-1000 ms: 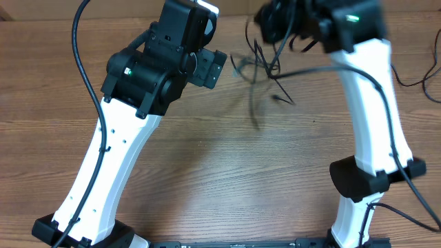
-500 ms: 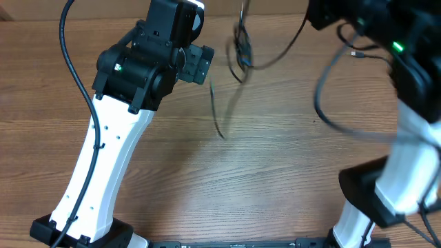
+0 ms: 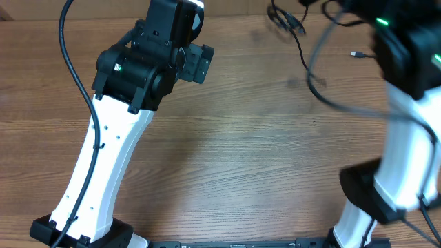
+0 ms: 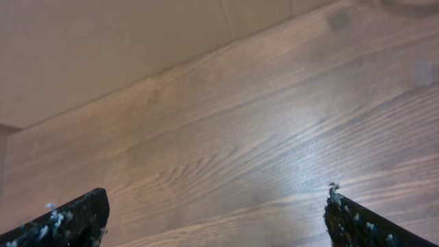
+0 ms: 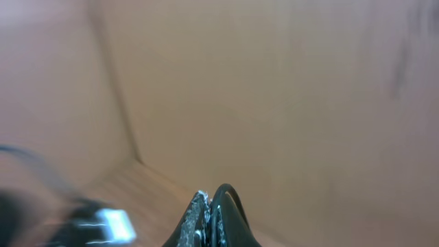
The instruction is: Untangle cables
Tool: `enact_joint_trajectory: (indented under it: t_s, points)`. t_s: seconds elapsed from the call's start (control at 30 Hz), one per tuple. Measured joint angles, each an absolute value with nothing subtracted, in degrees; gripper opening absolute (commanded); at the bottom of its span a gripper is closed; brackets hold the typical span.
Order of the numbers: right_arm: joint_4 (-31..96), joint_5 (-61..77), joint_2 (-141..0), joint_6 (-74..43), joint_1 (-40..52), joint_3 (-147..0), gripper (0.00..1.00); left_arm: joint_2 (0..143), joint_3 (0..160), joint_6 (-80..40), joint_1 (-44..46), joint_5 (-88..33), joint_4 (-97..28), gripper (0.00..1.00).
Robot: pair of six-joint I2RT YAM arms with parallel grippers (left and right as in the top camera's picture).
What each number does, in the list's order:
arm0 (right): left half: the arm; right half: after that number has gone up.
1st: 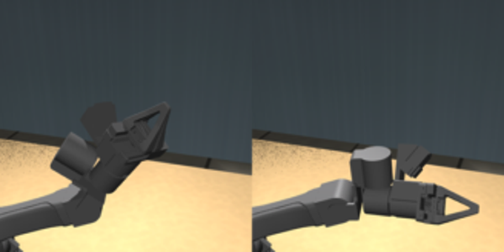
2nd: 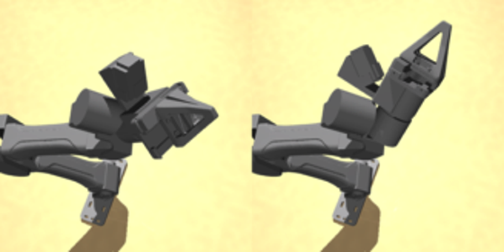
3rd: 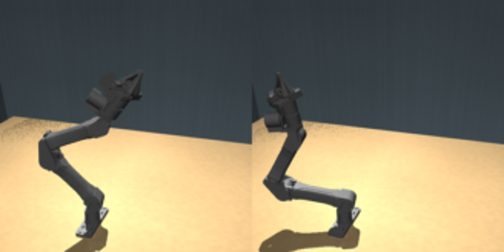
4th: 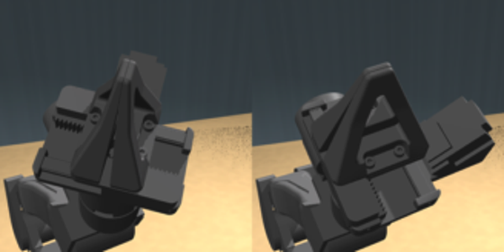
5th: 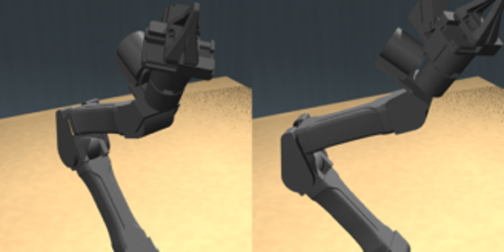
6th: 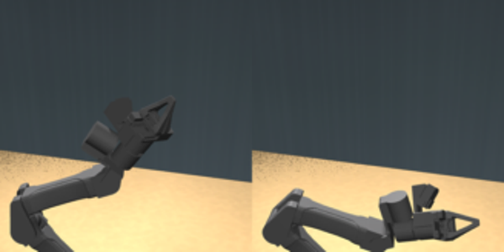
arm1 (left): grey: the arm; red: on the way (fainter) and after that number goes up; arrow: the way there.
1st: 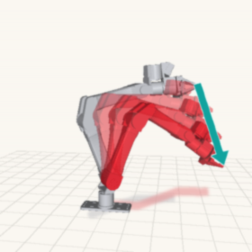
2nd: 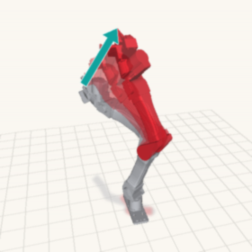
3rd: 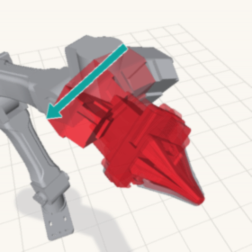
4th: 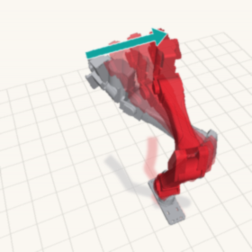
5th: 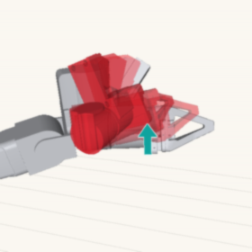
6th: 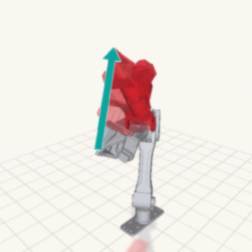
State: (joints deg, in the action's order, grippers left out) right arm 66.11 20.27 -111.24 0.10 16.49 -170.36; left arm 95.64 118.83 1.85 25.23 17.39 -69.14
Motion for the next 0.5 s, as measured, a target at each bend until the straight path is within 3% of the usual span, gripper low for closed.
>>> enact_joint_trajectory:
  t_s: [0.27, 0.5]
  points:
    - [68.34, 26.74, -103.02, 0.01, 16.47, -173.29, 0.04, 95.64, 118.78, 1.93, 25.23, 11.25, -58.37, 1.00]
    - [73.28, 24.18, -106.56, 0.80, 16.21, -172.03, 0.04, 95.66, 118.78, 7.25, 23.81, -11.73, -47.44, 1.00]
